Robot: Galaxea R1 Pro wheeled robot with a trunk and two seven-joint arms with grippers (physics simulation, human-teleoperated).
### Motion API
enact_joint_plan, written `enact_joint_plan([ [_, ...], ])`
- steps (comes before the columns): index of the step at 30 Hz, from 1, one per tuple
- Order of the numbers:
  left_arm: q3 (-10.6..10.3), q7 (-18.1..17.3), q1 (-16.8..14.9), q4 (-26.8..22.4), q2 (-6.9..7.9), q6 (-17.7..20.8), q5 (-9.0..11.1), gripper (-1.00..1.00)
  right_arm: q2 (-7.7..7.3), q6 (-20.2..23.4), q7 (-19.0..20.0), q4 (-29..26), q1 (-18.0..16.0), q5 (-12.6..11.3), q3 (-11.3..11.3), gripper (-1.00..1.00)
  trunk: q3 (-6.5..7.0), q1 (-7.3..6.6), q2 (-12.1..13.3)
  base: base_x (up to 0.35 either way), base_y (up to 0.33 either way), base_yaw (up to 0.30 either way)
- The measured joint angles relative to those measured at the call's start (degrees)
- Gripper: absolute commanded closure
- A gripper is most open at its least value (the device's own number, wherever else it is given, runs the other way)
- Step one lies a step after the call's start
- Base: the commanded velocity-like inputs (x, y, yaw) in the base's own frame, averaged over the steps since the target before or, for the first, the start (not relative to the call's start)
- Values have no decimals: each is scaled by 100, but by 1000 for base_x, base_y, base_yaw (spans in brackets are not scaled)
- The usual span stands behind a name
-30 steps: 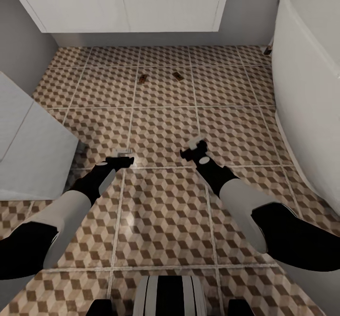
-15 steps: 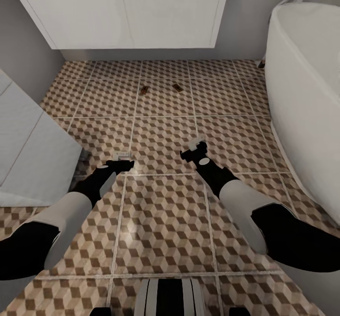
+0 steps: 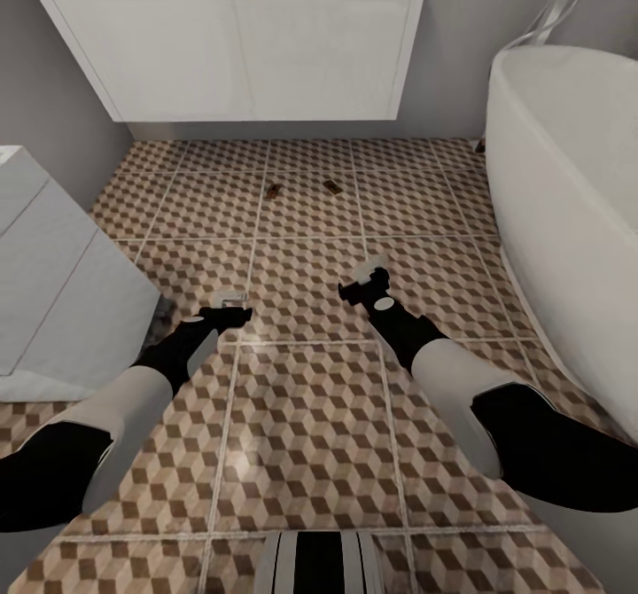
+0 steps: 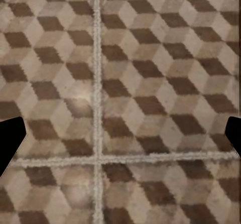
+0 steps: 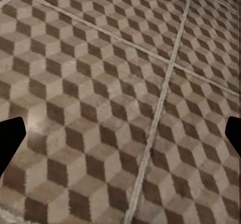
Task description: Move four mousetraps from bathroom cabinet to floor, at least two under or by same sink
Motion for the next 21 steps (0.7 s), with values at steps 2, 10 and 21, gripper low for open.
enact_joint_plan([
  [2, 0, 0, 4, 2, 0, 0, 0, -100, 0, 0, 0, 2, 4, -8, 0, -100, 47, -5, 3, 0, 0, 0],
  [10, -3, -7, 154, 3, -56, -7, 1, -100, -1, -239, 9, 420, 9, -28, 14, -100, 226, -26, 13, 0, 0, 0],
  [21, -1, -3, 207, -19, -111, -17, 0, -100, -1, -856, 9, 867, 9, -27, 7, -100, 470, -54, 28, 0, 0, 0],
])
